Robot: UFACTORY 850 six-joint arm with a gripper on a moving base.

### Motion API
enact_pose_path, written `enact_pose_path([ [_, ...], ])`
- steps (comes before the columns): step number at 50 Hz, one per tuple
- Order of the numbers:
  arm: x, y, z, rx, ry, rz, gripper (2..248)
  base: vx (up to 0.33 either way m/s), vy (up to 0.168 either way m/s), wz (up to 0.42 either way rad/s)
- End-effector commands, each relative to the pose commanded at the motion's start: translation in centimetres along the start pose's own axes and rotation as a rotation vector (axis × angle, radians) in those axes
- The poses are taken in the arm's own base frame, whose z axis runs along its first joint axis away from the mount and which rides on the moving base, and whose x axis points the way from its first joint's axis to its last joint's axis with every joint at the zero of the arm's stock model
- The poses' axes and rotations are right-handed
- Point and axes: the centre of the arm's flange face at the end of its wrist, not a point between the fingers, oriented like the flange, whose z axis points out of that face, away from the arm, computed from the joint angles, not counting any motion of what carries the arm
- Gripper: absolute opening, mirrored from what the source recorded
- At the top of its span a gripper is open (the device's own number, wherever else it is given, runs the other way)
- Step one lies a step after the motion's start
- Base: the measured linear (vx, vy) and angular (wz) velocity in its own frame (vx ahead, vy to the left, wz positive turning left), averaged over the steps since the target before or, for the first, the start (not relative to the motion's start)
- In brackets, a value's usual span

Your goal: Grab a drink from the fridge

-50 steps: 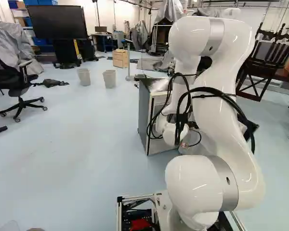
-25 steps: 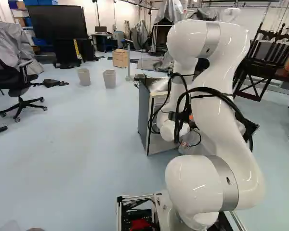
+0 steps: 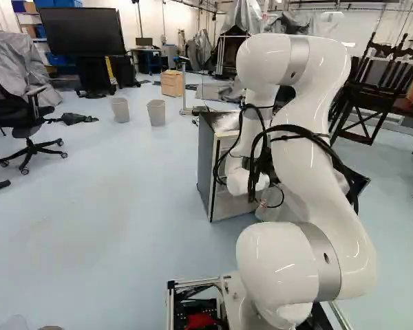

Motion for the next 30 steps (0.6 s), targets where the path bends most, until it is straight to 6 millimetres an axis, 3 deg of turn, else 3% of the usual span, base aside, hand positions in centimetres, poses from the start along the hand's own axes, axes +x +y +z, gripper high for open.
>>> enact_pose_path([
  [30, 0.7, -3.1, 1.0, 0.009, 0.021, 0.04, 247, 0.0, 0.0, 0.0],
])
